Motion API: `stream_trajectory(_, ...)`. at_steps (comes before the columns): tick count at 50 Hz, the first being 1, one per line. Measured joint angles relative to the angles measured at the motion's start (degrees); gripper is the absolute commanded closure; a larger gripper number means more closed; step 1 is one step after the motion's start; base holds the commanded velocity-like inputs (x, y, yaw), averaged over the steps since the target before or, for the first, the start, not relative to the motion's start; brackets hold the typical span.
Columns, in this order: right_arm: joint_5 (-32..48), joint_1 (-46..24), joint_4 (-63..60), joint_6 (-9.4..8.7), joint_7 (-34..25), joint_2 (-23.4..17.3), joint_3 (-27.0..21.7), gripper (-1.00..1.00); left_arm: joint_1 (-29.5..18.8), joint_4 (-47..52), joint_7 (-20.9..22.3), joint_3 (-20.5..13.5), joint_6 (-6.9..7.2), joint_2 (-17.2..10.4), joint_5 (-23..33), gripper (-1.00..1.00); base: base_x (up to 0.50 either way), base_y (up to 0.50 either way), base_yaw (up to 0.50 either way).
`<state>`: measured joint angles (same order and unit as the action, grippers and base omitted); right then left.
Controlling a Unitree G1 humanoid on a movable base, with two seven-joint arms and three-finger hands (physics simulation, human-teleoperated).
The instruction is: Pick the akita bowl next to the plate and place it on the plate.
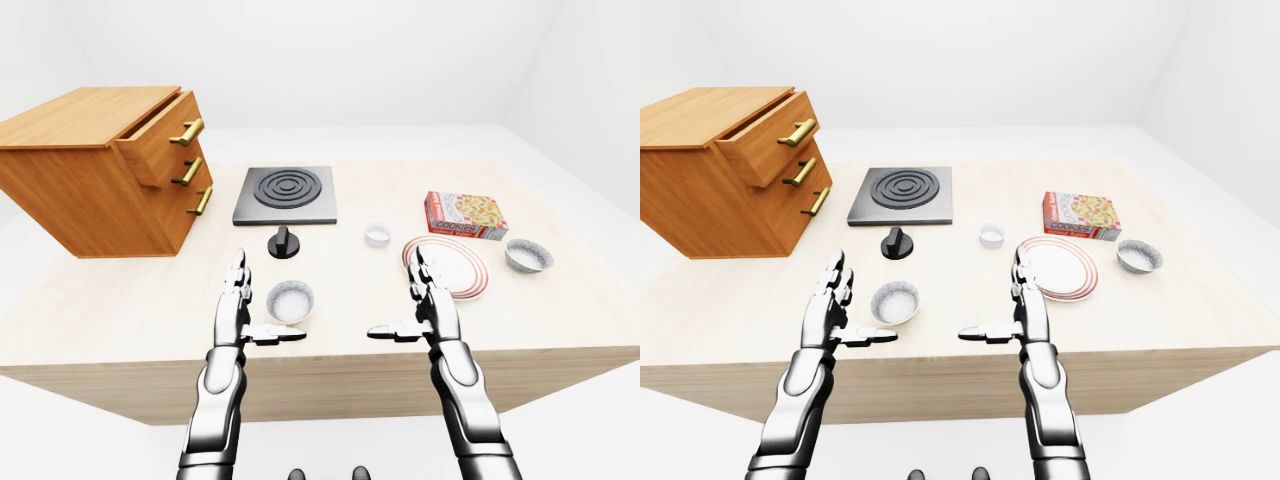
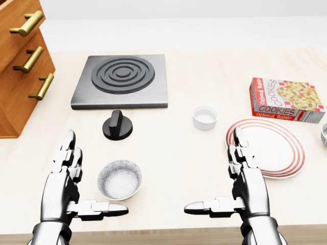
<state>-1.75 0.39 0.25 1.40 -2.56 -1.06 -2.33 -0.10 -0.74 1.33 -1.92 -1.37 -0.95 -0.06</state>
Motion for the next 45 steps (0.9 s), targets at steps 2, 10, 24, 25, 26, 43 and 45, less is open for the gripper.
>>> stream_trajectory(2, 0.0, 0.1, -0.1, -0.01, -0.1, 0.0, 0.0, -1.0, 0.0, 0.0, 0.0, 0.0, 0.0, 0.0, -0.1, -1.0, 0.0, 0.0, 0.0)
stream_trajectory(10, -0.2, 0.1, -0.1, 0.13, -0.2, 0.1, 0.0, -1.0, -0.2, -0.5, 0.0, -0.3, -0.15, -0.2, -0.3, -1.0, -0.01, -0.12, 0.0)
stream_trajectory(24, -0.3, 0.1, 0.0, 0.49, -0.2, 0.0, 0.0, -1.0, -0.2, -0.4, -0.1, -0.2, -0.01, -0.1, -0.3, -1.0, -0.02, -0.25, 0.0)
stream_trajectory(25, -0.3, 0.1, 0.0, 0.49, -0.2, 0.0, 0.0, -1.0, -0.2, -0.5, -0.1, -0.3, -0.04, -0.1, -0.3, -1.0, -0.02, -0.25, 0.0)
stream_trajectory(26, -0.3, 0.1, 0.0, 0.48, -0.2, 0.0, 0.0, -1.0, -0.2, -0.5, -0.1, -0.3, -0.07, -0.1, -0.3, -1.0, -0.02, -0.25, 0.0)
stream_trajectory(43, -0.2, 0.0, 0.2, 0.42, -0.2, 0.0, 0.0, -1.0, -0.4, -1.1, -0.2, -0.3, -0.45, -0.1, -0.3, -1.0, -0.02, -0.25, 0.0)
stream_trajectory(45, -0.2, -0.1, 0.3, 0.4, -0.2, 0.0, 0.0, -1.0, -0.4, -1.0, -0.2, -0.3, -0.35, -0.1, -0.3, -1.0, -0.03, -0.26, 0.0)
